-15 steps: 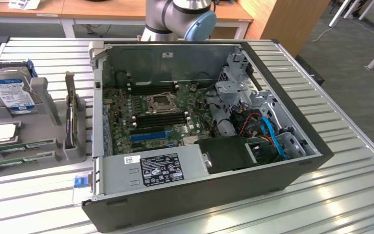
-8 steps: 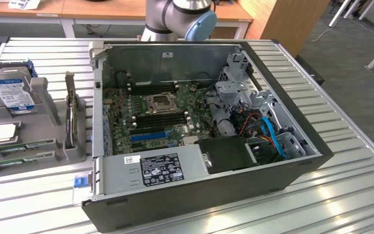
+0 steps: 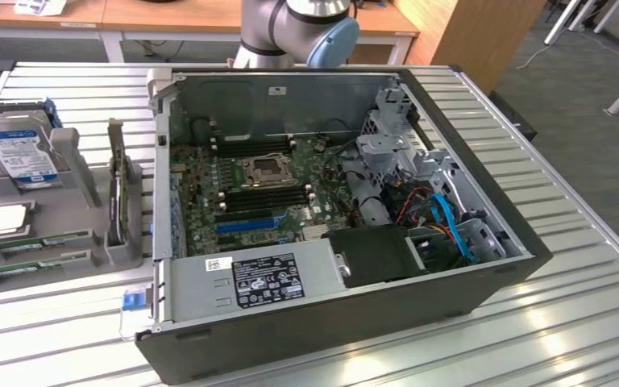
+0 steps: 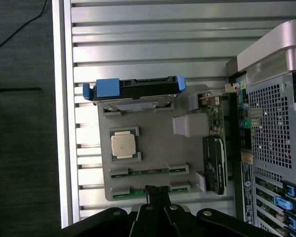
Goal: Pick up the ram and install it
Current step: 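Pick up the ram and move it above insertion slot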
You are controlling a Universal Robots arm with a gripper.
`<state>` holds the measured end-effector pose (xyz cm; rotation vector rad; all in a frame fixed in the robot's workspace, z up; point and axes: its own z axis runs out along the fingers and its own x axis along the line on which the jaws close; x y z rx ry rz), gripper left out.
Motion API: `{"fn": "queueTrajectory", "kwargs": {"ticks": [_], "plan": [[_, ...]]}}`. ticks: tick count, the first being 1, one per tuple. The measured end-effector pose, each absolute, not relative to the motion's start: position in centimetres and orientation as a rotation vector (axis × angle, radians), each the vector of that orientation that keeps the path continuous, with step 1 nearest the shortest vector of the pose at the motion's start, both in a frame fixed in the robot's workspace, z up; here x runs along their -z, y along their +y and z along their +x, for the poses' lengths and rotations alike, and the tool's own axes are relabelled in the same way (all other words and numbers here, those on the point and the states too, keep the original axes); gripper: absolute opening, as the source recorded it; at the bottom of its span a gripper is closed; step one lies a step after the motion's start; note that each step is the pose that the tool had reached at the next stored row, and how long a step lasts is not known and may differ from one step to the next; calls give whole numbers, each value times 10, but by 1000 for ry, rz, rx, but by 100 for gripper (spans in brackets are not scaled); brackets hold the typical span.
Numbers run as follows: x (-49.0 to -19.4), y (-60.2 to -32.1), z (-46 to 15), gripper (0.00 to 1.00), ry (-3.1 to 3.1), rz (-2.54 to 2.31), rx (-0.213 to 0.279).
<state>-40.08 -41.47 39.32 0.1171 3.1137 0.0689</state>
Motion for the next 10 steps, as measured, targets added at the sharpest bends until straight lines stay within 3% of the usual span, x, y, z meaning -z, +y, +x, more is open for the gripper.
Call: {"fn": "queueTrajectory", "kwargs": {"ticks": [10], "plan": [[-393, -415, -401, 10, 3114, 116, -69]]}}
